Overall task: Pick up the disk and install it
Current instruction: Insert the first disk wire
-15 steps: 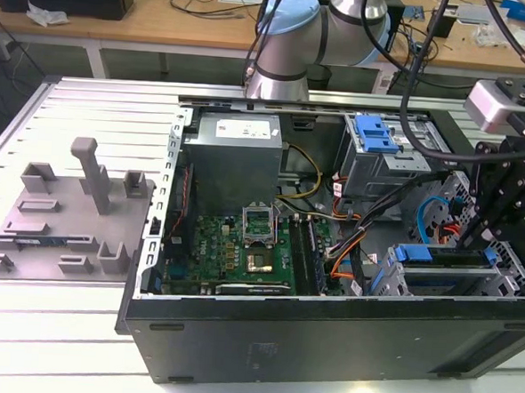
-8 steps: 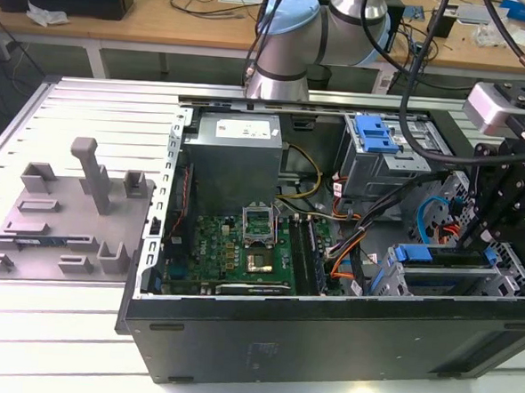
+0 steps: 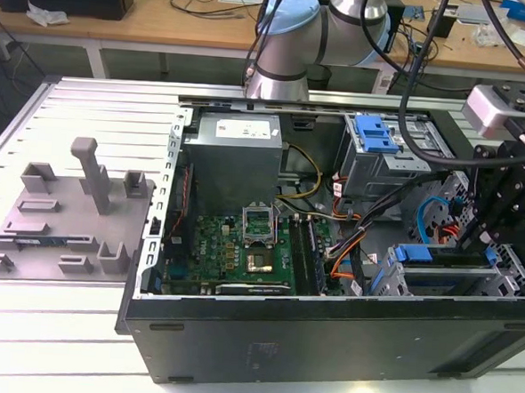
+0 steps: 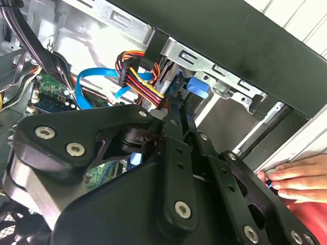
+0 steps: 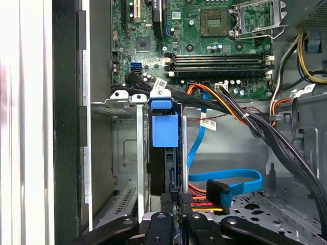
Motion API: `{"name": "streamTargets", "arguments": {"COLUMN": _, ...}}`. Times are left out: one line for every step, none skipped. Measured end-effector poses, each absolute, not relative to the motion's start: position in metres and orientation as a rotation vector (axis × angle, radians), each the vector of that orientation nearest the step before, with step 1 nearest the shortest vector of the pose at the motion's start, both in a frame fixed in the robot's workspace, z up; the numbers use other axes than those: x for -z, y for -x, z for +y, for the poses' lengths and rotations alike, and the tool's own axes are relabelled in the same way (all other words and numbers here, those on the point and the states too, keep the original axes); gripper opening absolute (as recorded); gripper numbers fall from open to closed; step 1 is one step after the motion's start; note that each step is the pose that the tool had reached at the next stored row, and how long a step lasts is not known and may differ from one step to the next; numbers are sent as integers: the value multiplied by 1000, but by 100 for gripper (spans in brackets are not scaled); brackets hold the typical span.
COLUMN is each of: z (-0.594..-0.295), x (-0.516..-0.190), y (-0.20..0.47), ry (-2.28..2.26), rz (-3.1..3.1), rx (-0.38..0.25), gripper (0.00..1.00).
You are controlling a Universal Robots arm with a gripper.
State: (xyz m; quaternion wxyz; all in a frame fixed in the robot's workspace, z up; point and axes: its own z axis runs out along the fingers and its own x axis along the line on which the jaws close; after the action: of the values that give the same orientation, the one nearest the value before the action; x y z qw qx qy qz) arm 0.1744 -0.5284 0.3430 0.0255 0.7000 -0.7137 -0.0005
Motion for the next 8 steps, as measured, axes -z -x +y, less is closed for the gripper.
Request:
{"name": "streamTargets", "arguments": {"z": -528, "x": -343, "y": -174, "ry": -2164, "rz": -2207, "rx": 2, "gripper": 17}}
{"name": "streamTargets", "arguments": {"z": -528, "x": -342, "y": -174, "ry": -2164, "rz": -2207, "rx": 2, "gripper": 17}}
{"name": "streamTargets", "arguments": {"z": -528, "x": -342, "y": -174, "ry": -2164, "rz": -2207, "rx": 2, "gripper": 17}}
{"name": "streamTargets", "arguments": {"z": -528, "x": -342, "y": -174, "ry": -2164, "rz": -2207, "rx": 2, "gripper": 17}}
{"name": "streamTargets", "arguments": {"z": -528, "x": -342, "y": -174, "ry": -2164, "rz": -2207, "rx": 2, "gripper": 17}}
{"name": "streamTargets", "arguments": {"z": -528, "x": -341, "y": -174, "ry": -2164, "rz": -2207, "rx": 2, "gripper": 17}}
{"name": "streamTargets", "arguments": {"z": -528, "x": -341, "y": -174, "ry": -2164, "rz": -2207, "rx": 2, "gripper": 17}}
{"name": "streamTargets", "arguments": {"z": -528, "x": -341, "y": -174, "ry": -2164, "rz": -2207, "rx": 2, "gripper": 17}}
